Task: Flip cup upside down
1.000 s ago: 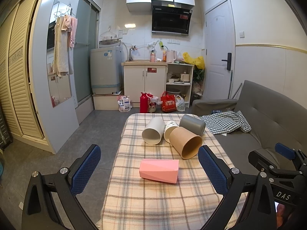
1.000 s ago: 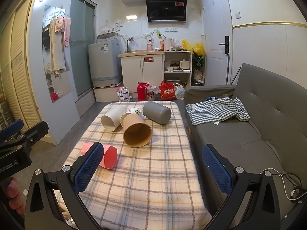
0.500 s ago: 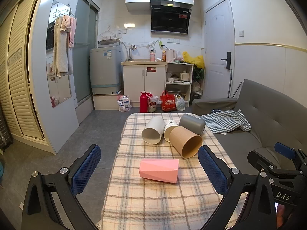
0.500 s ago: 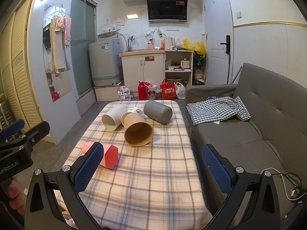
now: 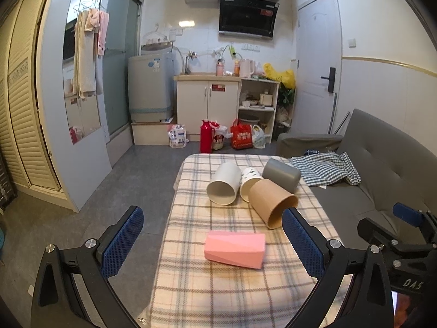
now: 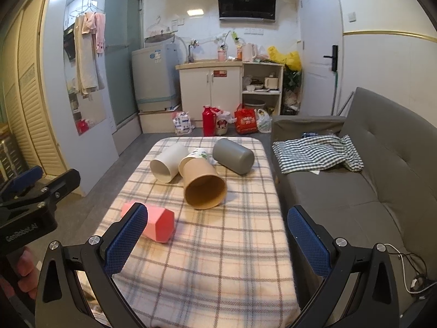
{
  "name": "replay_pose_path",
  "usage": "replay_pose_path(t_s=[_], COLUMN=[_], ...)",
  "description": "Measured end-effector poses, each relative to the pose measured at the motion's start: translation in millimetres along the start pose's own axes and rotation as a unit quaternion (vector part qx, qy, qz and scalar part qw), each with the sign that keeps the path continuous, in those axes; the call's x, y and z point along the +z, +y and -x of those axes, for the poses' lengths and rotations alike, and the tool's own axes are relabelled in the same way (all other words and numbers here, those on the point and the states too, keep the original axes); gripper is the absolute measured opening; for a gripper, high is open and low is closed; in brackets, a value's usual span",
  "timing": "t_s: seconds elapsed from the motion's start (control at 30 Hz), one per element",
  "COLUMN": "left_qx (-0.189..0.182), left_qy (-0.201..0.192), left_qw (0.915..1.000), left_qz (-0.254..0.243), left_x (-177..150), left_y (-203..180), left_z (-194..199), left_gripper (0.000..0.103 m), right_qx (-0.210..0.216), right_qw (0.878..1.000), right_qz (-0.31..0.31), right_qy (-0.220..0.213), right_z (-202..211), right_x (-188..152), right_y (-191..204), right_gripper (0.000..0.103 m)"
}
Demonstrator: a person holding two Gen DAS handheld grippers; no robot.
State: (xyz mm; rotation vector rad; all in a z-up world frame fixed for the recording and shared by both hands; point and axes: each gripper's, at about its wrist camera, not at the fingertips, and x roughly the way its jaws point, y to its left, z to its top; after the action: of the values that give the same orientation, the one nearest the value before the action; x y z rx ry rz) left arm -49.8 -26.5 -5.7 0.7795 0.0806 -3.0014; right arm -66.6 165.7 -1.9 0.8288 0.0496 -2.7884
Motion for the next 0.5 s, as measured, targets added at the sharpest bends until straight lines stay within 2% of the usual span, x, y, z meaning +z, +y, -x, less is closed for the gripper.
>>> replay_pose_path(t_s=[0.2,0.33,0.5], left_qx=[0.012,0.02,0.036], left_qy=[0.035,0.055,0.083], left_qw=[0.9993,0.9983,0.9958], left_qz=[0.003,0.005,0.013], left_x=[14.4,23.2,29.7], left_y=[20.3,31.9,48.3], left_z=[-40.8,-69.9,-117.6], left_gripper=[0.103,0.103,0.103], right_qx=[0.028,0.056,0.054], right_qw=[0.998,0.992,0.98], right_qz=[0.008,-0.012,0.002], right_qy=[0.054,0.113,0.189], right_z=[-45.6,-100.6,-179.4], right_x=[39.7,74.0,100.0], right_y=[6.5,6.0,14.0], right_gripper=[0.103,0.103,0.103])
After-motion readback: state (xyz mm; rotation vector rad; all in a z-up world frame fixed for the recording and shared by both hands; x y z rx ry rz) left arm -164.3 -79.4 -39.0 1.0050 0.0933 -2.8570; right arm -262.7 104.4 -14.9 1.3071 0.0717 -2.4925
